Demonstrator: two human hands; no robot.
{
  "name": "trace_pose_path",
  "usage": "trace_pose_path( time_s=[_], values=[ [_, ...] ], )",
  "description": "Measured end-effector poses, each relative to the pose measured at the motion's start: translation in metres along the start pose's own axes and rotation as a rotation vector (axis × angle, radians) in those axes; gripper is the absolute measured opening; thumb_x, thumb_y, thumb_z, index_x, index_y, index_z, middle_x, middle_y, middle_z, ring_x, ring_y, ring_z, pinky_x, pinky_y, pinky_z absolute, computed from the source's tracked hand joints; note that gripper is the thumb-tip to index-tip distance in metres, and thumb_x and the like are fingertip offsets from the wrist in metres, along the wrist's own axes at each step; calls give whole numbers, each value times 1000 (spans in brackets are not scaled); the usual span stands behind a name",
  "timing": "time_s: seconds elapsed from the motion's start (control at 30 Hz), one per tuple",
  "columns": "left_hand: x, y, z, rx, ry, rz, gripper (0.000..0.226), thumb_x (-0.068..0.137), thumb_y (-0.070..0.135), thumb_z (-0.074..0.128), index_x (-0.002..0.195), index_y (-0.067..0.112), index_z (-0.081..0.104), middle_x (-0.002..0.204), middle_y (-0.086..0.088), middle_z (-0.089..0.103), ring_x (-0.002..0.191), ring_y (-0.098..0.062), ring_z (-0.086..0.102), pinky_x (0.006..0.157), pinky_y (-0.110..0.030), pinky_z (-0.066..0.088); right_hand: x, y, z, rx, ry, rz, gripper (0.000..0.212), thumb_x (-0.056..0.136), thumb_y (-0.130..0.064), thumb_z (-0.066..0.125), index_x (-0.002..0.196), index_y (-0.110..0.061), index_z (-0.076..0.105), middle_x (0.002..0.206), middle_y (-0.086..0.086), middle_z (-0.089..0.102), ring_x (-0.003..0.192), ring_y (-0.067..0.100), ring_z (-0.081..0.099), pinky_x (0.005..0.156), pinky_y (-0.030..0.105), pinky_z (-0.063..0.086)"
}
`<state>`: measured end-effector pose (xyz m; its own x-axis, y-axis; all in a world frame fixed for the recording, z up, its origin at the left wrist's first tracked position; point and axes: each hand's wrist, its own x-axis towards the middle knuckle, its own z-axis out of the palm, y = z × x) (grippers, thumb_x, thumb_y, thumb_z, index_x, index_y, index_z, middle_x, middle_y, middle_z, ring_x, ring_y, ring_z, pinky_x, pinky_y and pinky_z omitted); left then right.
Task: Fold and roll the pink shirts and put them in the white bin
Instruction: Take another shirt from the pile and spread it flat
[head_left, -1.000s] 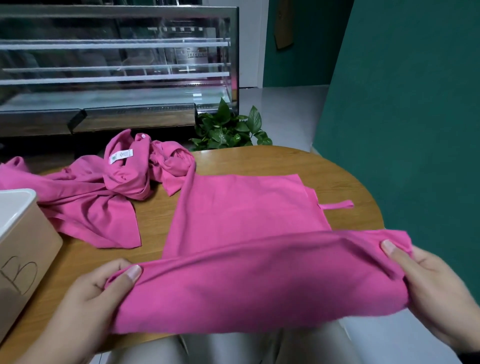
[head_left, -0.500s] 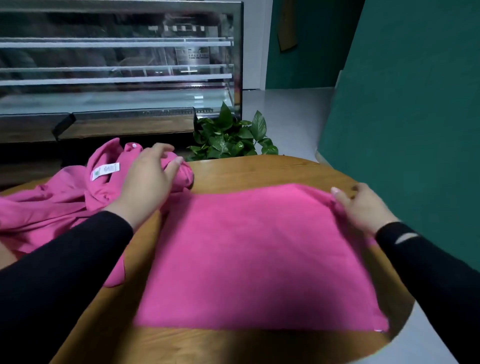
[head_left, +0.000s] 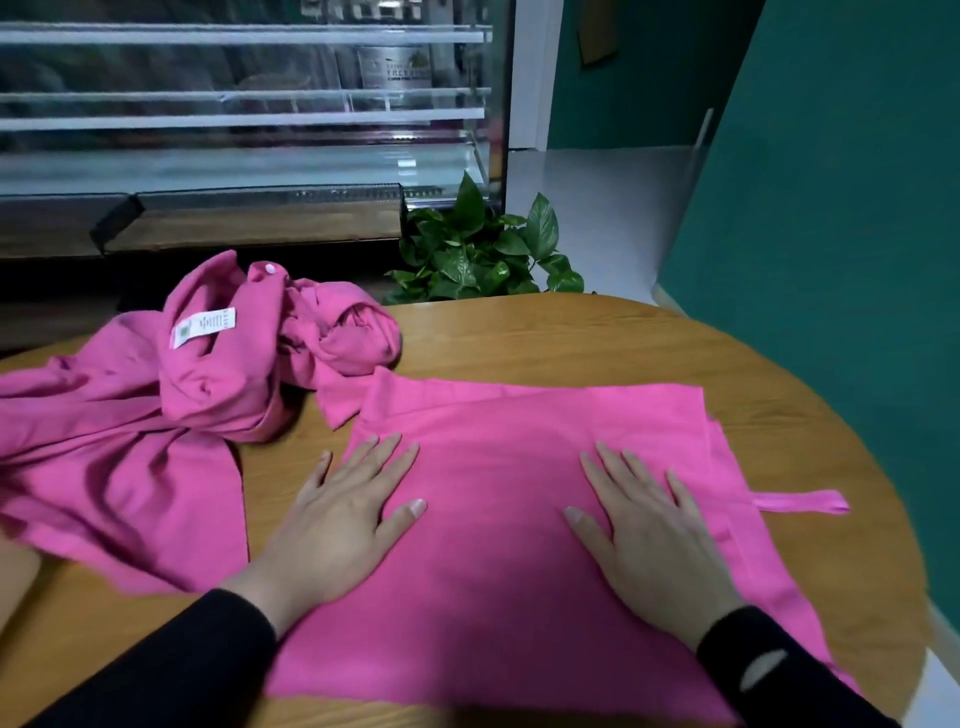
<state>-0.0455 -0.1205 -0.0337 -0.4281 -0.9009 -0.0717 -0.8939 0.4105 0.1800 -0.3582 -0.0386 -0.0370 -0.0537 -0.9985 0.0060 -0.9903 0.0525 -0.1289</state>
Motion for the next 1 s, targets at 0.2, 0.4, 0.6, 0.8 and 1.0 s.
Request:
trace_pose_path(
  time_s=[0.2,0.4,0.6,0.8,1.0],
  values=[
    [33,-3,-14,90,77,1,91,85,80,-3,152,34,37,161,12,31,149,-8,23,120,-42,14,6,9,-7,-48,-44,-11,83,87,-76,-8,160,-38,2,167,-17,-6,153,4,-9,126,40,-1],
    [38,-6,-5,17,19,-21,76,90,71,3,158,38,13,166,16,5,152,-3,-3,125,-43,-3,9,21,-10,-46,-76,-42,81,87,-77,-6,159,-41,-3,165,-20,-12,152,3,-15,126,39,-4],
    [36,-12,-4,2,39,-51,88,85,77,-6,159,35,11,166,16,8,151,-2,-1,125,-42,-1,13,41,-16,-17,-78,-27,83,88,-77,-6,160,-37,1,164,-19,-9,152,3,-13,126,36,-6],
    [21,-2,1,-73,136,-95,79,86,74,8,152,39,34,160,17,29,149,-7,20,116,-41,17,13,52,-18,2,-96,-55,76,94,-74,4,160,-36,-1,165,-18,-11,151,2,-16,126,37,-6],
    [50,-22,-16,-161,119,-158,45,90,48,65,130,28,62,120,0,62,122,-25,53,94,-44,42,17,61,-22,89,-95,-89,74,94,-73,20,159,-37,19,165,-20,8,154,4,2,127,37,7]
  ],
)
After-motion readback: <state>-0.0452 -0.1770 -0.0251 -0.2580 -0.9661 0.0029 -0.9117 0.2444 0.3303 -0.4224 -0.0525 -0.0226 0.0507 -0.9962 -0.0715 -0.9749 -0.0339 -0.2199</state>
